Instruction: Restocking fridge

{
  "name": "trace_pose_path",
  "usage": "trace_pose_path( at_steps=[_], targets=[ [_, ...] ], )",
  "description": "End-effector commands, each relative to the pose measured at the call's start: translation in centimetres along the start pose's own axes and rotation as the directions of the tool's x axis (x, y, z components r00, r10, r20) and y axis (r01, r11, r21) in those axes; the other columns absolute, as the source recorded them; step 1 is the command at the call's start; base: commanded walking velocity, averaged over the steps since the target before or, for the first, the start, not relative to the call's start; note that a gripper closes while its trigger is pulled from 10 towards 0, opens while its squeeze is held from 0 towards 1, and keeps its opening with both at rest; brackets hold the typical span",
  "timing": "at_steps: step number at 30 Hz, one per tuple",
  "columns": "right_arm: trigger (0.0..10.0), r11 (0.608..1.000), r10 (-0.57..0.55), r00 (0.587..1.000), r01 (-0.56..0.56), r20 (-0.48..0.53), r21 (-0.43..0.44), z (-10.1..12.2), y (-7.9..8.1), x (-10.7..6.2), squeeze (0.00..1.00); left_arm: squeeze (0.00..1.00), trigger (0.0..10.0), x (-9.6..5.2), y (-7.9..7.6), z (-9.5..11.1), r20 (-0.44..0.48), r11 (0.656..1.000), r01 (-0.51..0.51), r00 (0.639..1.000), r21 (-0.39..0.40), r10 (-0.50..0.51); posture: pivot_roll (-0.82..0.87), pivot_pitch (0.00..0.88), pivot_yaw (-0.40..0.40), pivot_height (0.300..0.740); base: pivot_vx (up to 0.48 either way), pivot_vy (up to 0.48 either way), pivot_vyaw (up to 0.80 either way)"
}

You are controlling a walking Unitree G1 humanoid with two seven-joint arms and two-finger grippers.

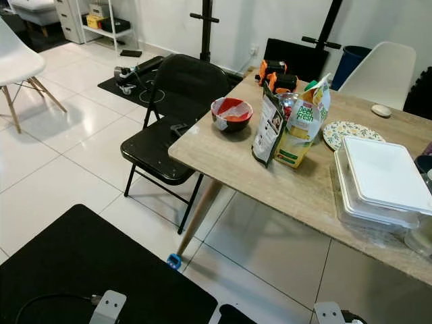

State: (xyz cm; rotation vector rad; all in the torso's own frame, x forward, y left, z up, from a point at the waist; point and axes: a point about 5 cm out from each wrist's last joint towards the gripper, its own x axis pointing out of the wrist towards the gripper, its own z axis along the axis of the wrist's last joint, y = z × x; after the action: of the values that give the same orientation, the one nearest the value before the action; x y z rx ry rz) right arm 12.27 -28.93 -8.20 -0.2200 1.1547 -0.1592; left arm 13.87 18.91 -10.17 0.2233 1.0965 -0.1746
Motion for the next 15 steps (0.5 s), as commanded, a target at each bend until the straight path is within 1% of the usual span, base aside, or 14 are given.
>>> trace_pose_path(
  at_steps=[1, 5, 7, 15],
  targets=[
    [10.0, 1.000, -0.019, 0.999, 0.019, -0.027, 0.005, -0.71, -0.36, -0.11, 0.00, 0.00, 10.0, -0.10, -0.31, -0.92, -0.036, 1.000, 0.006, 0.999, 0.007, -0.006, -0.02, 0.017, -0.047, 0.740, -0.345, 0.000, 0.00],
    [10.0, 1.000, -0.017, 0.999, 0.017, -0.029, -0.003, -0.80, -0.33, -0.12, 0.00, 0.00, 10.0, -0.10, -0.42, -1.01, -0.038, 1.000, 0.009, 0.999, 0.010, -0.009, -0.02, 0.017, -0.047, 0.740, -0.344, 0.000, 0.00],
    [10.0, 1.000, -0.013, 1.000, 0.013, -0.029, -0.006, -0.83, -0.22, -0.11, 0.00, 0.00, 10.0, -0.11, -0.37, -1.00, -0.036, 1.000, 0.005, 0.999, 0.020, -0.005, -0.02, 0.017, -0.048, 0.740, 0.000, 0.000, 0.00],
    [10.0, 1.000, -0.002, 0.999, 0.001, -0.035, -0.023, -1.09, 0.12, -0.11, 0.00, 0.00, 10.0, -0.12, -0.14, -0.90, -0.029, 1.000, 0.002, 1.000, 0.020, -0.001, -0.02, 0.018, -0.048, 0.740, 0.000, 0.000, 0.00]
  ],
)
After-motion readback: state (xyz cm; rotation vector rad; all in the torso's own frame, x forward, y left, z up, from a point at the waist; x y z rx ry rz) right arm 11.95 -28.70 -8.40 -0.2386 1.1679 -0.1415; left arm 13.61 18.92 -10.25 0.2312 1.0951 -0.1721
